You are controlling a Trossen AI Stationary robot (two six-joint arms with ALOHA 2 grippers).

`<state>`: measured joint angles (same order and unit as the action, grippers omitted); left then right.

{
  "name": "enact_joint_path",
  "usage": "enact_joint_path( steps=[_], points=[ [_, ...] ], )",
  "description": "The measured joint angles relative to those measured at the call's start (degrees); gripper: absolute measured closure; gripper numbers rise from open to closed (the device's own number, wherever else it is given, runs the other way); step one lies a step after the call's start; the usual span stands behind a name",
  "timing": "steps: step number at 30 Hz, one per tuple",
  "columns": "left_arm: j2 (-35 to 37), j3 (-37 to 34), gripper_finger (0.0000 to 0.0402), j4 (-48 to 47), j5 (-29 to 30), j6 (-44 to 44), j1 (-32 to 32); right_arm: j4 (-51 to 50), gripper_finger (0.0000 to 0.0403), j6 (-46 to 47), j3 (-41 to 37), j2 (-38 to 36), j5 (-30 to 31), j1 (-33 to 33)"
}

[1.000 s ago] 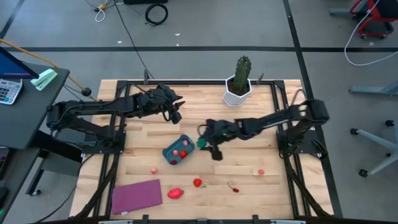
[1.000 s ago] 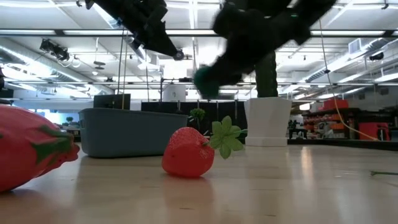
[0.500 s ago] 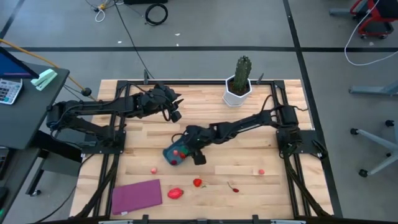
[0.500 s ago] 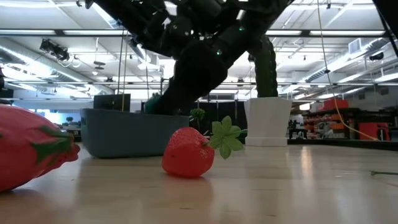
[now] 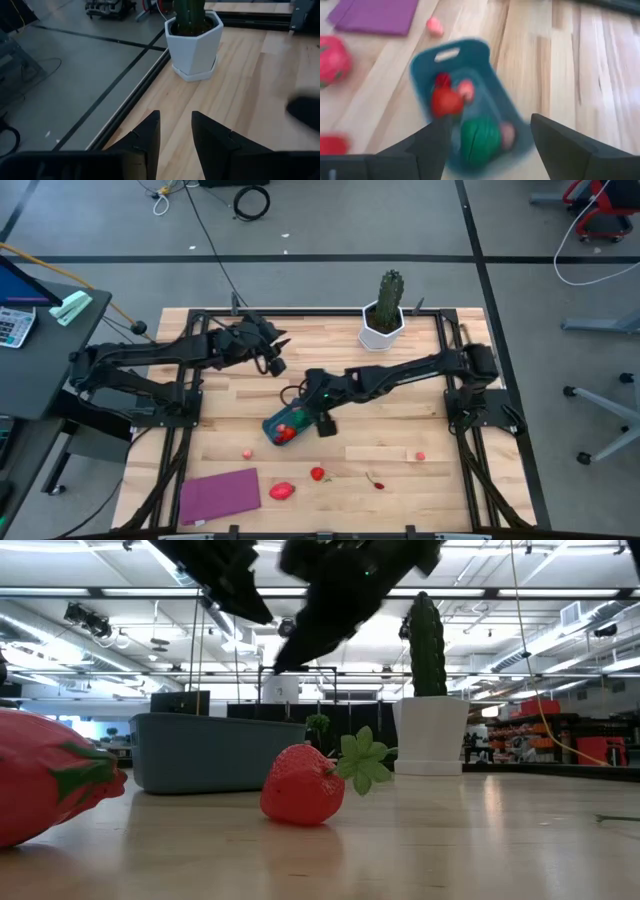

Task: Pick and placing Produce into tupperware
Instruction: Put the pink peach into the blue bin

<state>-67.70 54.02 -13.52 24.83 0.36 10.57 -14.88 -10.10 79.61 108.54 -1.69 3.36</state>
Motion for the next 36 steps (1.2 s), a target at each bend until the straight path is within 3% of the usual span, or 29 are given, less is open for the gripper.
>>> enact_joint_path(
  steps=[4,7,13,16,22,29,36],
  points=[
    [5.0,0.0,0.0283,-4.9,-0.3,-5.0,-2.2,-17.4,0.0137,3.6,0.0,-6.9,-0.5,0.0],
    [9.0,0.0,0.0278,-10.9,-5.2,-10.1,-4.4,-29.6,0.0143,5.0,-0.5,-10.8,-1.6,0.3],
    [13.4,0.0,0.0274,-24.9,-24.8,-24.9,-11.8,-32.3,0.0152,9.4,-7.2,-18.7,-1.4,1.6],
    [13.0,0.0,0.0278,-29.9,-27.6,-32.5,-17.8,-31.5,0.0155,10.1,-12.0,-22.3,-1.4,2.2],
    [8.7,0.0,0.0291,-31.1,-27.4,-45.8,-27.6,-27.1,0.0158,10.5,-22.0,-28.3,-1.4,2.4],
    [-3.1,0.0,0.0294,-32.4,-26.3,-58.3,-35.8,-22.5,0.0159,14.1,-31.3,-32.4,-1.4,2.4],
    [-15.8,0.0,0.0289,-33.3,-26.4,-59.5,-39.1,-20.2,0.0159,14.3,-35.1,-33.3,-1.4,2.4]
  ],
)
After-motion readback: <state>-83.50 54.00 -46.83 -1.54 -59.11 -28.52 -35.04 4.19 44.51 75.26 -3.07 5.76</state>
